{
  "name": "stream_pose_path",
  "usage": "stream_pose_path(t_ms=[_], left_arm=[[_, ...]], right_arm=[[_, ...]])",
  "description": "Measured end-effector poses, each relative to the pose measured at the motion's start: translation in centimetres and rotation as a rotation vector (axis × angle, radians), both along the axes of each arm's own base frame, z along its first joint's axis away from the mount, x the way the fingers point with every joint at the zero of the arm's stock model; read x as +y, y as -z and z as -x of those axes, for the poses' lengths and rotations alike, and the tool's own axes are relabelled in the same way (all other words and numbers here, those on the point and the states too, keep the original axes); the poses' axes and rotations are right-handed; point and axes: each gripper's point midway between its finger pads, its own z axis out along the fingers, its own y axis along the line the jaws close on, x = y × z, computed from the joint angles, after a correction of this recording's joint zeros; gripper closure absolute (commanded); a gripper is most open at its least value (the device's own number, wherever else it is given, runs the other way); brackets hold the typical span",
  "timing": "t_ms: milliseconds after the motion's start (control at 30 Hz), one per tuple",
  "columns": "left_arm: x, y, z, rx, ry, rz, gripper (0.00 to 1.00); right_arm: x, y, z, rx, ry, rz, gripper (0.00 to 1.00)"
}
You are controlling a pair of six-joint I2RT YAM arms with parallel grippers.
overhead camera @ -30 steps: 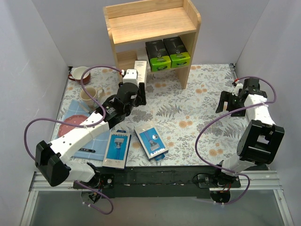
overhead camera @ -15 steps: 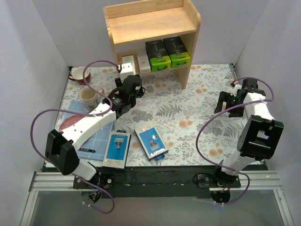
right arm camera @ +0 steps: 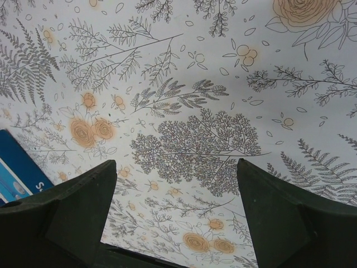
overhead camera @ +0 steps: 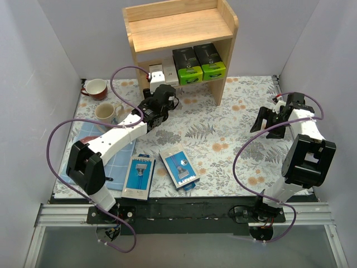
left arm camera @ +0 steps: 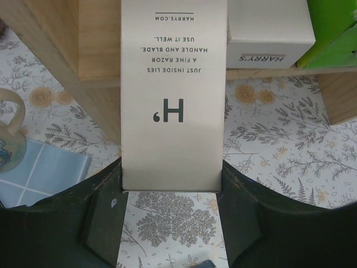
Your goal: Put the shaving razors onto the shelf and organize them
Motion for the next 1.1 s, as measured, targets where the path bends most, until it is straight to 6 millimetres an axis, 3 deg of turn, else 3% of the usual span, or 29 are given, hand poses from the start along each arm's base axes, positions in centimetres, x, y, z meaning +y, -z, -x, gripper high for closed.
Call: stream_pose_path(t_ms=[267,300,333,467,700,933,1100], left_arm=[[0.8,-0.1,-1.6,-0.009,-0.025,-0.013,0.89],[0.9,-0.1,-1.7,-0.011,-0.026,-0.016,0.85],[0.9,-0.1,-1.9,-0.015,-0.025,-0.021,0.7],[0.6,0.2,-2.5,-0.022,-0.015,-0.038,0.46],[0.1,-0.1,-3.0,-0.041,0.011,-0.048,0.38],[0.0,-1.4,-3.2,-0.08,0.018,-0.04,0.26],[0.2,-2.7,-3.0,-0.104,0.018,-0.026,0.23]], right_arm=[[0.4,-0.1,-0.1,0.001,0.008,-0.028,0.05],[0.4,-0.1,-0.1,0.001,0.01,-0.03,0.05],[0.5,-0.1,-0.1,0.001,0.011,-0.031,0.05],[0.6,-0.2,-0.2,0.001,0.014,-0.039,0.05],[0.9,0.0,0.1,0.007,0.01,-0.055,0.05],[1.0,0.3,0.5,0.012,0.009,-0.06,0.05],[1.2,0.1,0.9,0.009,0.009,-0.058,0.05]])
